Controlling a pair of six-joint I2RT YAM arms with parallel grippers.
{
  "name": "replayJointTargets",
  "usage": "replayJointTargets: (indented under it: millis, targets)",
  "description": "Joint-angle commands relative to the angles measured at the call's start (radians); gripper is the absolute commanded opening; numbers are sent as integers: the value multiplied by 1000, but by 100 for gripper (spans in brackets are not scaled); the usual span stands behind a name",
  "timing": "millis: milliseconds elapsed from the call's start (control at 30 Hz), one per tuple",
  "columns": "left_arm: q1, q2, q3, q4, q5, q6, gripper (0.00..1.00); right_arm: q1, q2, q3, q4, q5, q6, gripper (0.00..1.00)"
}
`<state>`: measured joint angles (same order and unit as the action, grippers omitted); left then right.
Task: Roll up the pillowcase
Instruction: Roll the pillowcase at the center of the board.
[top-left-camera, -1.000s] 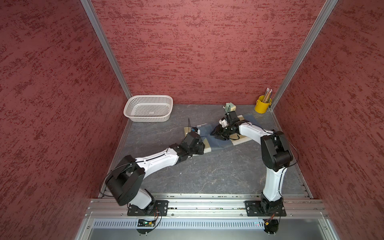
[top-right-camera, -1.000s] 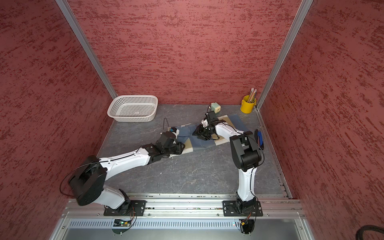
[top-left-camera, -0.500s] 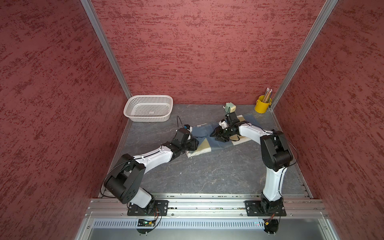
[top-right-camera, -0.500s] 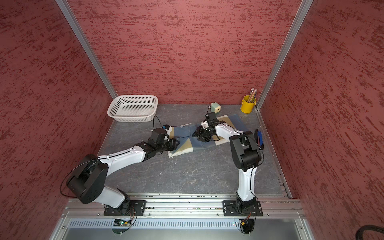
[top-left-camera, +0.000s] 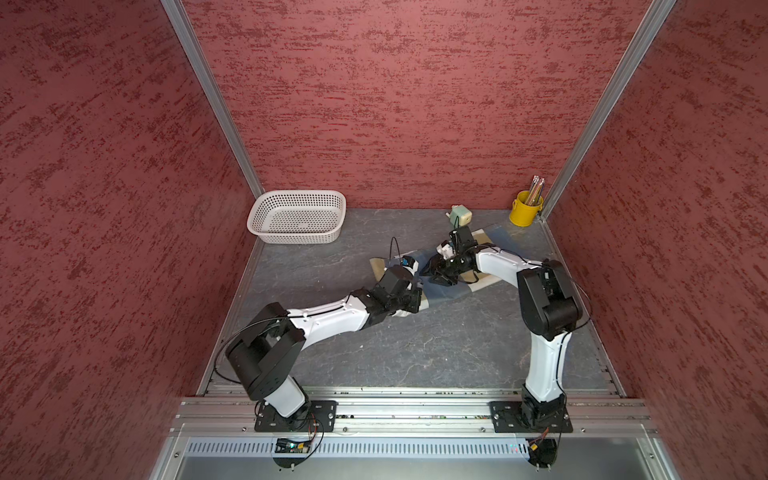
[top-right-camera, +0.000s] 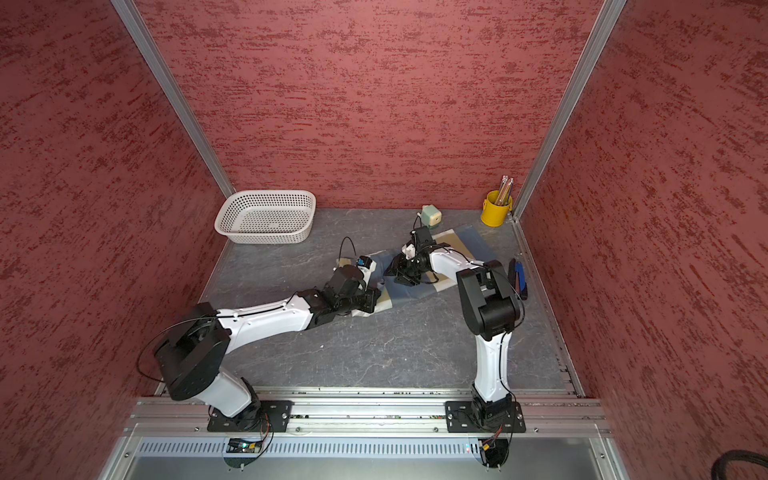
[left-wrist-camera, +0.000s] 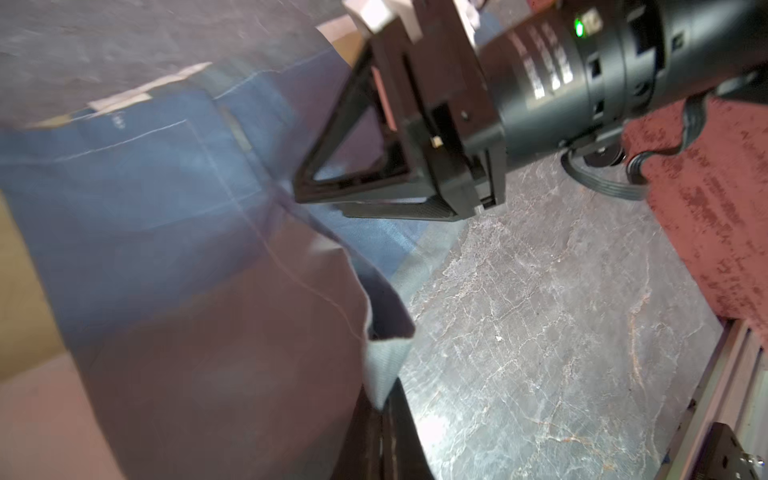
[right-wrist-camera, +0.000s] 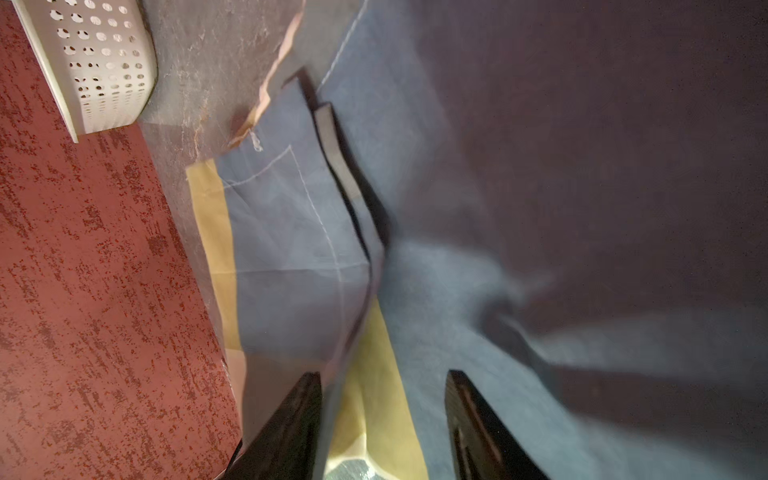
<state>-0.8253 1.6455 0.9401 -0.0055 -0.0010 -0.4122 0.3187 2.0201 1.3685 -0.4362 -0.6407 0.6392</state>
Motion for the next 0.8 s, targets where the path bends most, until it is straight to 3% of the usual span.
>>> replayJointTargets:
  millis: [0,33,100,133,233,267,433,567,667,767]
  targets:
    - [-30,82,7,-39,-67,-6,0,1,11,1,30,-24,-7,53]
    - [-36,95,13,-51,-82,-5,0,4,9,6,22,-25,-14,53]
    - [-37,103,22,-81,-112,-2,14,5,11,20,-12,-15,-31,53]
    - [-36,97,17,-85,-124,1,29,5,7,22,-30,0,-35,53]
    - [-31,62,3,-82,-132,21,52,10,-29,18,-55,58,-66,53]
    - [-28,48,2,-86,-125,25,65,16,-47,14,-48,56,-79,52]
    - [29,-141,-95,-35,-89,-18,72,90,-68,52,-50,8,-154,44]
    - [229,-349,-285,130,104,-191,72,129,-12,85,-75,43,-160,36]
    - [357,-367,-352,150,187,-241,71,138,9,105,-87,88,-159,31]
    - [443,-272,-355,123,311,-271,70,145,24,128,-102,103,-169,28]
